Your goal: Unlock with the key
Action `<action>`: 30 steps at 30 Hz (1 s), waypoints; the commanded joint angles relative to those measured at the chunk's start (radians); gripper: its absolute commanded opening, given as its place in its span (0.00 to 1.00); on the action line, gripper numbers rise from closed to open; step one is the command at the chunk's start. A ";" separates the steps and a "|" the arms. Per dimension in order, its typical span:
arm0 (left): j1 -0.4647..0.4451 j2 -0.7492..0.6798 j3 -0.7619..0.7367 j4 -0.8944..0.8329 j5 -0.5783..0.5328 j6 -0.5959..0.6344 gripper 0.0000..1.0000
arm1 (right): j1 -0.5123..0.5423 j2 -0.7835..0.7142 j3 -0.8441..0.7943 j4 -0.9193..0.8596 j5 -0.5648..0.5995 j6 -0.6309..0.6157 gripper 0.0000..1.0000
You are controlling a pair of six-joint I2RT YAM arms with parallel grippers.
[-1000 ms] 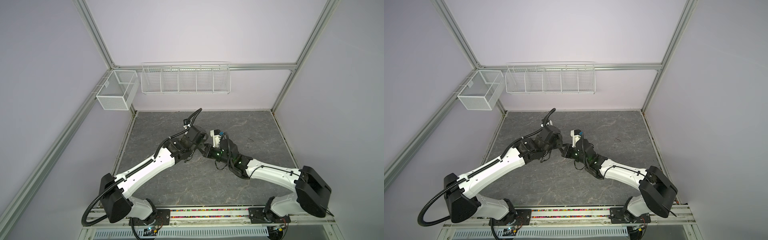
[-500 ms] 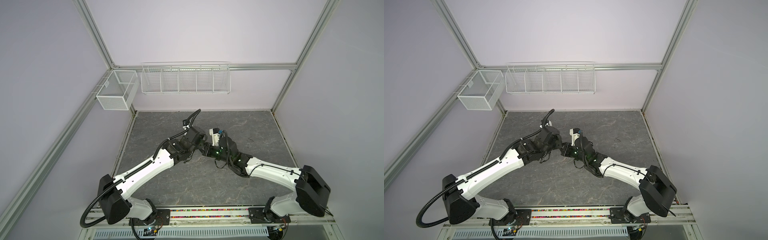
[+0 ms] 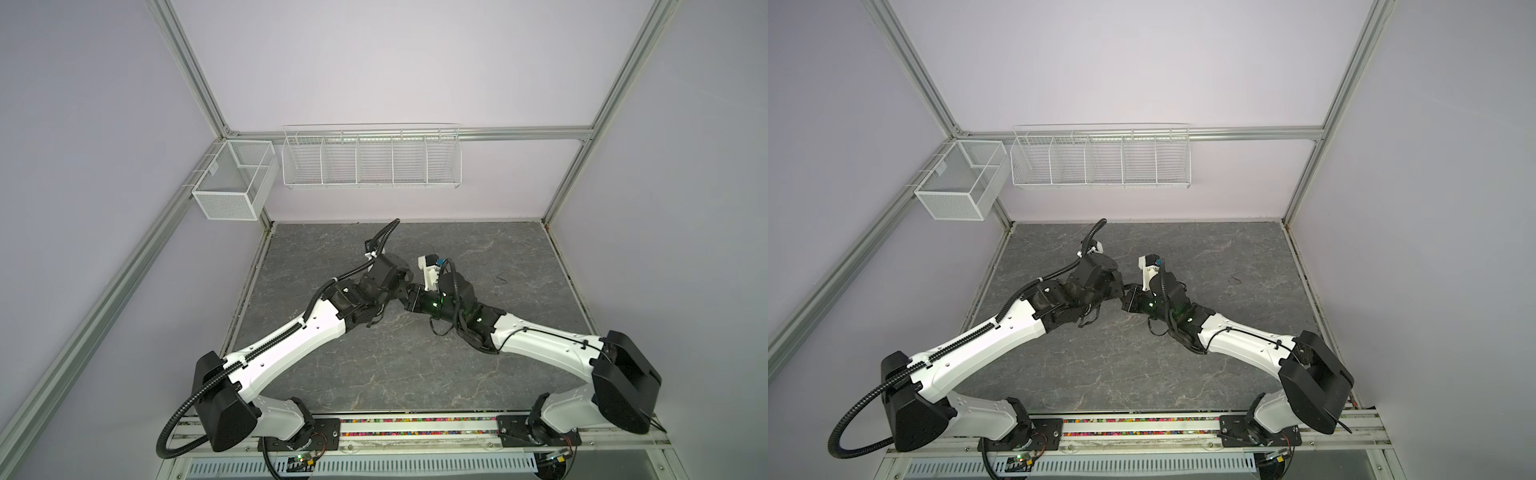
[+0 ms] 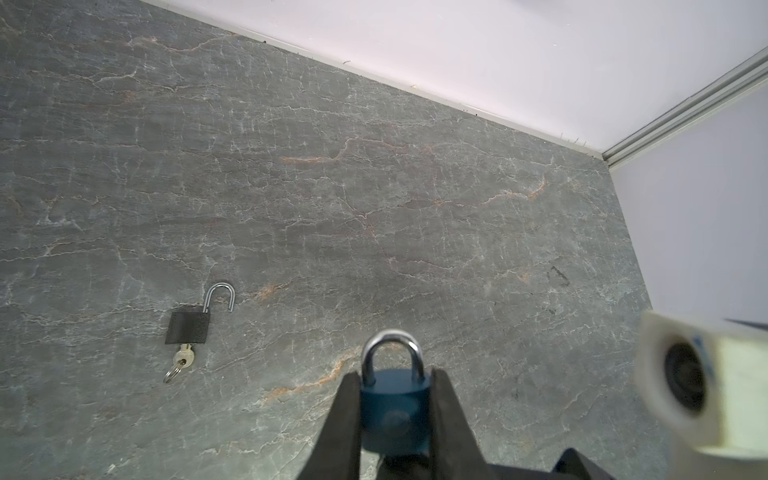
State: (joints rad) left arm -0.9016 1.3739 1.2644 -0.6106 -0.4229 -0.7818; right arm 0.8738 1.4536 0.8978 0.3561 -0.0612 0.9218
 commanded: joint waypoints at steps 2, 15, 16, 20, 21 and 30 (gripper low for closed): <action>-0.014 -0.056 -0.051 -0.002 -0.019 0.013 0.00 | -0.012 -0.031 0.016 0.074 0.032 -0.015 0.08; 0.000 -0.110 -0.033 0.046 -0.092 0.052 0.00 | -0.010 -0.059 -0.081 0.184 -0.108 -0.044 0.33; 0.000 -0.111 -0.034 0.049 -0.091 0.051 0.00 | -0.010 -0.056 -0.082 0.185 -0.111 -0.041 0.32; 0.000 -0.116 -0.034 0.056 -0.080 0.046 0.00 | -0.024 -0.033 -0.084 0.240 -0.133 -0.030 0.28; 0.000 -0.118 -0.034 0.057 -0.077 0.047 0.00 | -0.023 -0.028 -0.079 0.247 -0.142 -0.038 0.27; 0.001 -0.118 -0.036 0.055 -0.059 0.043 0.00 | -0.025 -0.009 -0.060 0.245 -0.124 -0.057 0.15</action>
State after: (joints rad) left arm -0.9035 1.2743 1.2251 -0.5732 -0.4778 -0.7399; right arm 0.8524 1.4300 0.8299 0.5671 -0.1806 0.8730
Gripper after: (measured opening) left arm 0.211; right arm 0.156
